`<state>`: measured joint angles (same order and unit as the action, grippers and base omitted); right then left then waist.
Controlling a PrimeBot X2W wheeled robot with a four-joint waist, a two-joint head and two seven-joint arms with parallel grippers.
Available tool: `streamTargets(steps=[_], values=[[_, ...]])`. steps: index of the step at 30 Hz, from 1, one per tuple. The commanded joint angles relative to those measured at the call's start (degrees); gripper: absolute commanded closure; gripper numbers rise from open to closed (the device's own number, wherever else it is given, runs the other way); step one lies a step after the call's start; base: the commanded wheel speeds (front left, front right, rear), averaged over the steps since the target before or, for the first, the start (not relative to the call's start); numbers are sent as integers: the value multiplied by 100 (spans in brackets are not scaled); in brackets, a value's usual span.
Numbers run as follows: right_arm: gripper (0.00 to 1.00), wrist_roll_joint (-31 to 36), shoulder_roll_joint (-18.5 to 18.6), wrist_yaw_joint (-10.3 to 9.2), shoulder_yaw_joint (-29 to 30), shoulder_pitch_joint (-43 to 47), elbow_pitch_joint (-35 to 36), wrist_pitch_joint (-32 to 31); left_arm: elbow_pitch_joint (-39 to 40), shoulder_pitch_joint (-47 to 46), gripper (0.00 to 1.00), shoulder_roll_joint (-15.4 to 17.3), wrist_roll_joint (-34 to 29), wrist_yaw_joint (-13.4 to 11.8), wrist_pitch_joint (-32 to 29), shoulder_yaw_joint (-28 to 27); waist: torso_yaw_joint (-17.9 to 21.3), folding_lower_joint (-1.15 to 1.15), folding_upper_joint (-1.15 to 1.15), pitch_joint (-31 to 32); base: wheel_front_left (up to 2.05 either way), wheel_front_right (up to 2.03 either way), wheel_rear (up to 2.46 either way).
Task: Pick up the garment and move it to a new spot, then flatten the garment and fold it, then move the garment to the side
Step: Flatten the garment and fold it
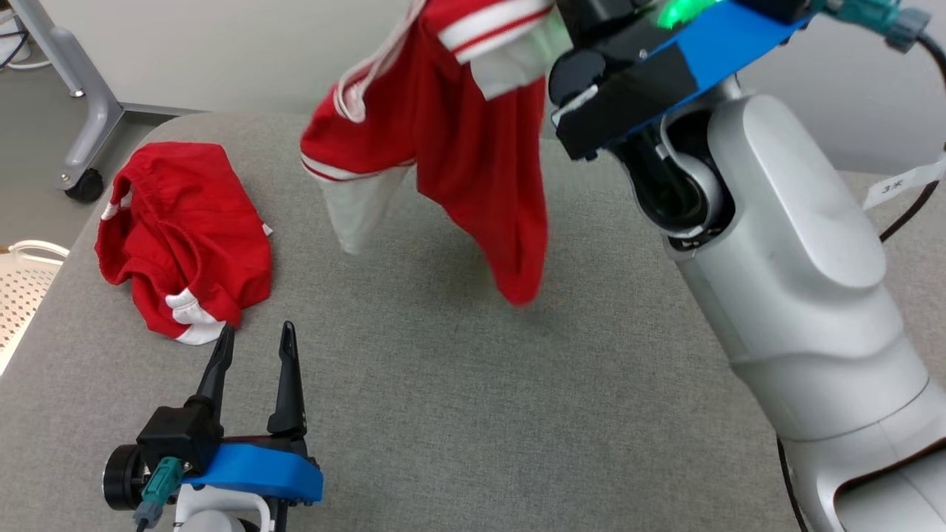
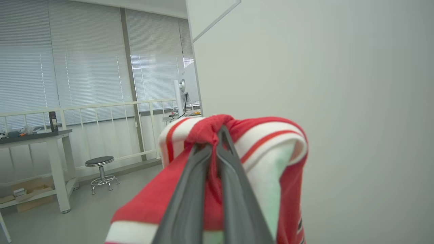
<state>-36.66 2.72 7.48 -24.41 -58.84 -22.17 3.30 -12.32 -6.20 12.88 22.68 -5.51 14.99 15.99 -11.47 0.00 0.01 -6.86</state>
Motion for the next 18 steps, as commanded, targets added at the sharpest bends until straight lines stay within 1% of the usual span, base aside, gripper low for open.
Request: streamTargets(steps=[1, 3, 5, 8, 9, 10, 12, 14, 15, 16, 18], values=[[100, -62, 31, 3, -41, -269, -75, 309, 25, -91, 0, -4, -38, -4, 24, -2, -26, 0, -1, -43, 0, 0, 0], [100, -15, 30, 3, -53, -337, -268, 482, 51, -79, 0, -7, -49, -16, 25, -17, -29, 0, -1, -64, 0, 0, 0], [100, 202, 43, 3, -14, -267, -524, 469, 75, -70, 0, -17, -54, -32, 25, -38, -17, 0, -1, -97, 0, 0, 0], [100, 627, 351, 2, 45, 46, -1000, 362, 103, -76, 0, -26, -65, -16, 26, -52, -12, 0, -1, -134, 0, 0, 0], [100, 627, 351, 2, 45, 46, -1000, 362, 103, -76, 0, -26, -65, -16, 26, -52, -12, 0, -1, -134, 0, 0, 0], [100, 769, 482, 2, 90, 159, -1189, 332, 106, -88, 0, -34, -61, -2, 27, -51, -14, 0, -1, -147, 0, 0, 0], [100, 960, 680, 2, 225, 386, -1585, 289, 100, -116, 0, -46, -63, 31, 27, -44, -19, 0, -1, -175, 0, 0, 0], [100, 1049, 791, 3, 453, 576, -2003, 320, 90, -126, 0, -53, -78, 50, 27, -40, -16, 0, -1, -202, 0, 0, 0], [87, 1090, 845, 3, 585, 668, -2245, 322, 87, -125, 0, -58, -82, 60, 27, -39, -14, 0, -1, -211, 0, 0, 0], [0, 1144, 904, 3, 695, 727, -2435, 344, 77, -127, 0, -61, -87, 78, 27, -36, -15, 0, -1, -215, 0, 0, 0], [0, 1250, 981, 3, 907, 849, -2816, 393, 59, -144, 0, -73, -108, 90, 27, -23, -22, 0, -1, -204, 0, 0, 0]])
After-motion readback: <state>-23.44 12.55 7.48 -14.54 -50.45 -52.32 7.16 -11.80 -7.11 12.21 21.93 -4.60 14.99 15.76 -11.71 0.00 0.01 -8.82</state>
